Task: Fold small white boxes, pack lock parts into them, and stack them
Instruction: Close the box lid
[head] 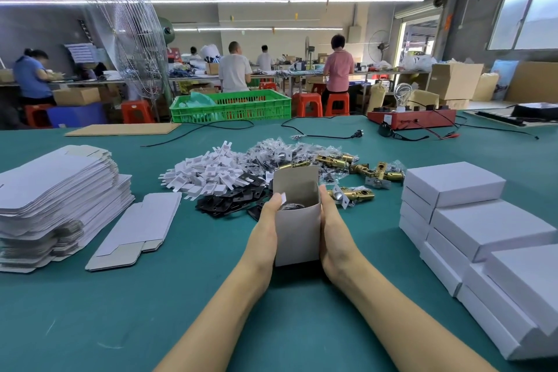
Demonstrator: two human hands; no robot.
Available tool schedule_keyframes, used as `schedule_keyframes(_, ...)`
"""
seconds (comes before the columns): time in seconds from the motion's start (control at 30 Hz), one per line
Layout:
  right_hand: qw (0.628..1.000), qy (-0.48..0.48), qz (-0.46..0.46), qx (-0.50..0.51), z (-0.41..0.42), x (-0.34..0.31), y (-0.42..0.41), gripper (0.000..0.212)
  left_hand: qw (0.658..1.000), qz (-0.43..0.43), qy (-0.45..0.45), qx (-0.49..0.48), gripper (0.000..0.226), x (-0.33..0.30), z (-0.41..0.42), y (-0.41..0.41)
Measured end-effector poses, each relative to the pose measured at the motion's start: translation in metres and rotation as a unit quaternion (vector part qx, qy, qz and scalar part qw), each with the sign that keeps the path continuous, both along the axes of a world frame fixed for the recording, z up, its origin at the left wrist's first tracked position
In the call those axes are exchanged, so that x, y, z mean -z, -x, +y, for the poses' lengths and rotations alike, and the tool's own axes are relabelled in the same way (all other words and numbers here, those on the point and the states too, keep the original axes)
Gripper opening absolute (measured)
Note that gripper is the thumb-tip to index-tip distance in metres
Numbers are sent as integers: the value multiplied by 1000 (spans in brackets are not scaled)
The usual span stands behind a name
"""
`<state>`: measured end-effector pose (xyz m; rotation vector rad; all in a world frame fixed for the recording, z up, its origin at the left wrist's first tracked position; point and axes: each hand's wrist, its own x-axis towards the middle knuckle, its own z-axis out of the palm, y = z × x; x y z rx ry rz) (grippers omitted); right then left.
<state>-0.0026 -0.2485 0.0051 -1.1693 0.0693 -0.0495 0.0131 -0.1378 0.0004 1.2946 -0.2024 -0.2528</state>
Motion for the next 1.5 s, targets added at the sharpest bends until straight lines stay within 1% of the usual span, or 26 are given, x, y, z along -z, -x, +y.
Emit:
schedule_keyframes(0.07, 1000, 1, 2, -2, 0, 0, 0, 53, 1000, 10, 2, -19, 67, -2, 1, 1)
schedule_keyframes(0.1, 1000, 1, 1, -4, -1, 0, 0, 53, 1000, 5, 4, -29, 62, -3, 0, 2)
schedule_keyframes(0.2, 1000, 9, -11, -6, -2, 0, 0, 49, 997, -37, 22, -58, 35, -7, -3, 4)
schedule_keyframes(0.23, 1000, 13, -17, -5, -3, 0, 0, 46, 996, -48, 29, -63, 33, -9, -3, 5)
schedule_keyframes(0.33, 999, 12, -41, 9, -3, -4, 0, 39, 994, -77, 38, -63, 31, -10, -4, 5)
schedule_keyframes(0.4, 996, 43, -75, 37, -3, -8, 0, 26, 993, -92, 45, -62, 30, -8, -4, 4)
schedule_keyframes(0.43, 993, 55, -91, 51, -3, -10, -1, 25, 992, -94, 51, -64, 33, -9, -3, 3)
schedule_keyframes(0.53, 987, 63, -127, 71, -4, -16, -3, 40, 992, -88, 58, -70, 36, -11, -3, 1)
schedule_keyframes(0.6, 984, 65, -141, 84, -4, -17, -2, 43, 991, -89, 53, -79, 34, -12, -4, 1)
schedule_keyframes(0.7, 981, 48, -158, 99, -2, -17, -1, 40, 991, -85, 64, -86, 32, -12, -3, 1)
schedule_keyframes(0.83, 981, 36, -159, 106, 0, -16, 0, 42, 989, -90, 76, -87, 37, -11, -3, 3)
schedule_keyframes(0.93, 980, 26, -165, 111, 0, -15, 2, 31, 989, -84, 102, -68, 36, -12, -2, 6)
schedule_keyframes(1.0, 980, 13, -170, 102, 0, -15, 4, 26, 989, -70, 120, -50, 30, -14, 1, 8)
schedule_keyframes(1.03, 981, 10, -169, 97, 0, -15, 4, 26, 990, -63, 121, -44, 33, -16, 2, 9)
schedule_keyframes(1.1, 981, 21, -168, 99, 1, -15, 4, 26, 991, -69, 104, -46, 51, -16, 2, 13)
schedule_keyframes(1.13, 980, 34, -167, 106, 2, -15, 4, 27, 990, -82, 99, -54, 50, -16, 1, 14)
schedule_keyframes(1.27, 972, 80, -187, 119, 2, -13, 7, 21, 984, -144, 68, -85, 34, -18, -1, 18)
schedule_keyframes(1.4, 948, 123, -232, 180, 7, -6, 10, 19, 983, -149, 52, -94, 32, -15, -2, 16)
schedule_keyframes(1.5, 941, 129, -239, 202, 10, -1, 11, 19, 979, -163, 30, -119, 26, -10, -2, 13)
